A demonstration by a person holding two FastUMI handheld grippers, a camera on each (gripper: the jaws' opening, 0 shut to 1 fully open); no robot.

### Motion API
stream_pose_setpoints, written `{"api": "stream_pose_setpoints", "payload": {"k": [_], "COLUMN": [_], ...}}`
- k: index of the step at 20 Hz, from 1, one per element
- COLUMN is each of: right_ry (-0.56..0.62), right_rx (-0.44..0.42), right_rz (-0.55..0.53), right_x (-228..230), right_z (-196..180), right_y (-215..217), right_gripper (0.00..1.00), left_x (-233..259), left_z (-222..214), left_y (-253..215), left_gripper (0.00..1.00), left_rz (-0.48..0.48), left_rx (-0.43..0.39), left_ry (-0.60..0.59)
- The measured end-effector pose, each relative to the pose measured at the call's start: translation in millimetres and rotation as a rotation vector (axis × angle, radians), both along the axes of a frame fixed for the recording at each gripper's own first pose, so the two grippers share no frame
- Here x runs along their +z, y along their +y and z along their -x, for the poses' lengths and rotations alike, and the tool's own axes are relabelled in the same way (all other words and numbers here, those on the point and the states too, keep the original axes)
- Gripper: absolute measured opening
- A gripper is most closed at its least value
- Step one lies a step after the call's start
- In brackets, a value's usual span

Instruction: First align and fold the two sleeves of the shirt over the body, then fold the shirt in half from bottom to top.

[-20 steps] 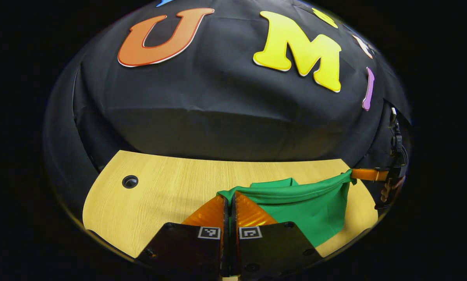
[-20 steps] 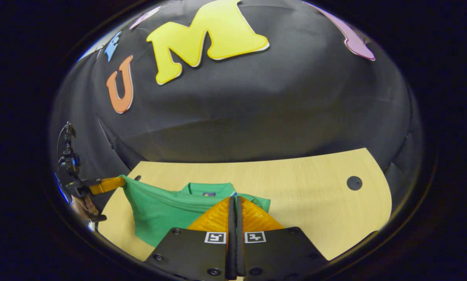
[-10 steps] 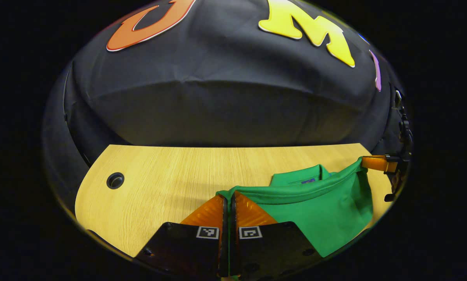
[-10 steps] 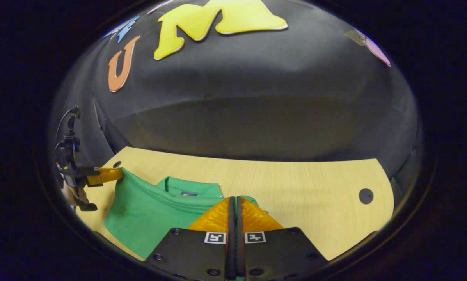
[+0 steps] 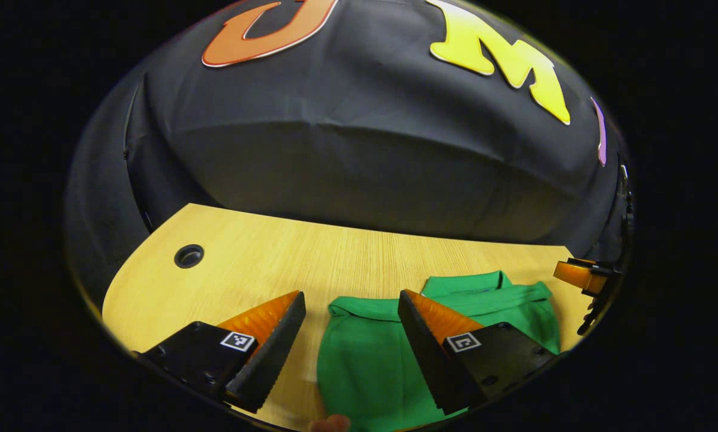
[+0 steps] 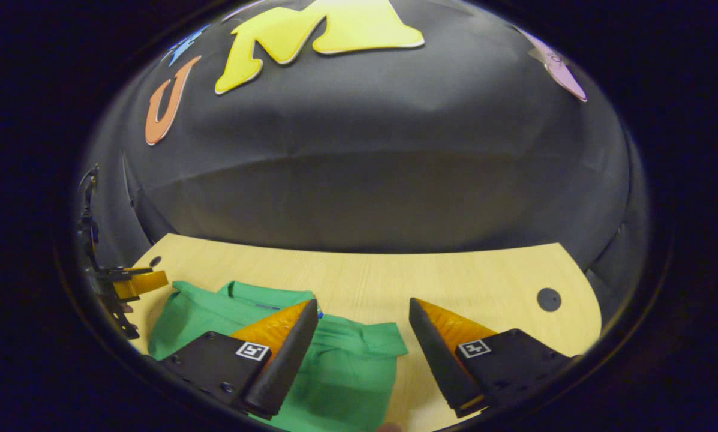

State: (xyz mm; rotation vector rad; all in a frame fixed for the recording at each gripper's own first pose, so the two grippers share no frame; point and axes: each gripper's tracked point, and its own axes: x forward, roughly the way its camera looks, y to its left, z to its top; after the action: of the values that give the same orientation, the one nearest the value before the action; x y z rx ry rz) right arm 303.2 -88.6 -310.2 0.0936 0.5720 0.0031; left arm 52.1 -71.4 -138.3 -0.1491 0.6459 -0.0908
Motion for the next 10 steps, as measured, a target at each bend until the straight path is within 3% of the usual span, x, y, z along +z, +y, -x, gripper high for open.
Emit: {"api": "stream_pose_setpoints", "payload": {"k": [3,4,5,10], "right_ry": [-0.044,-0.058,-0.075,-0.190], "right_rx": [-0.035,-0.036,-0.035,-0.040], "right_rz": [0.003,0.004,0.004,0.007], "right_x": [27.8,39.0,50.7,131.0], "right_z": [6.8,11.3,17.5,71.4], "right_y": [-1.2,0.6,2.4,8.7], "right_gripper": [0.98,0.93,0.98,0.98], "left_x": [23.1,33.2,44.9,130.3], "left_z": [8.1,12.2,17.0,59.4], "left_y": [5.4,5.1,5.3,-3.8], "left_gripper": [1.00,1.00,1.00,1.00], "left_rz": [0.012,0.014,0.015,0.022], "left_rx": [0.032,0.035,0.036,0.031], "left_ry": [-0.020,-0.027,-0.038,-0.145]}}
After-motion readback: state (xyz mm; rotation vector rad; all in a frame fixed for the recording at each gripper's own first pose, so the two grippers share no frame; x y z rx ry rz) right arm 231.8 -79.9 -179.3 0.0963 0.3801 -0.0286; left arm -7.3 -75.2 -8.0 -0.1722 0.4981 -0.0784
